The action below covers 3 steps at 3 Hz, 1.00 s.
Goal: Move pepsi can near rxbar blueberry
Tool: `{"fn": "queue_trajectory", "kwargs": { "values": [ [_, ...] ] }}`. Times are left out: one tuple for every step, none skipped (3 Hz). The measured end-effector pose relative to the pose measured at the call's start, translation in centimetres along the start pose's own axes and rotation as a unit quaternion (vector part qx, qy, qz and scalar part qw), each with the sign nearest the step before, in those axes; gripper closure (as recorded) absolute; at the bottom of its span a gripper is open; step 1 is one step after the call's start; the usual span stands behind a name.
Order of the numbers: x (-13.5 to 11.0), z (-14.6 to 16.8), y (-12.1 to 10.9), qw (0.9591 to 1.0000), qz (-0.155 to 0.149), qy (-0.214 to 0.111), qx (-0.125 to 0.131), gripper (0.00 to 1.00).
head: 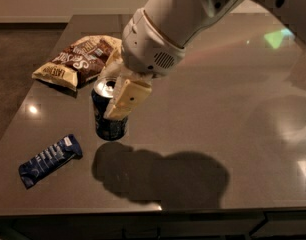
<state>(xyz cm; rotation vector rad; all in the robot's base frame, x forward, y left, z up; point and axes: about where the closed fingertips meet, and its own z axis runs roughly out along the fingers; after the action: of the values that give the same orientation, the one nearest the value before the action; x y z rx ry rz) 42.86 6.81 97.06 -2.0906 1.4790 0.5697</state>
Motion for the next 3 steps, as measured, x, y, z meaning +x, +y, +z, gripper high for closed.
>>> {"fn": "queue_trajectory", "kwargs": {
  "values": [
    [-0.6,1.7,0.6,0.9996,-0.019,0.019,-0.004,1.00],
    [-0.9,3.1,1.2,0.9988,-0.033,0.033,-0.011,1.00],
    [-1.0,4.4,1.5,0.9980,-0.043,0.043,-0.021,1.00]
  ]
}}
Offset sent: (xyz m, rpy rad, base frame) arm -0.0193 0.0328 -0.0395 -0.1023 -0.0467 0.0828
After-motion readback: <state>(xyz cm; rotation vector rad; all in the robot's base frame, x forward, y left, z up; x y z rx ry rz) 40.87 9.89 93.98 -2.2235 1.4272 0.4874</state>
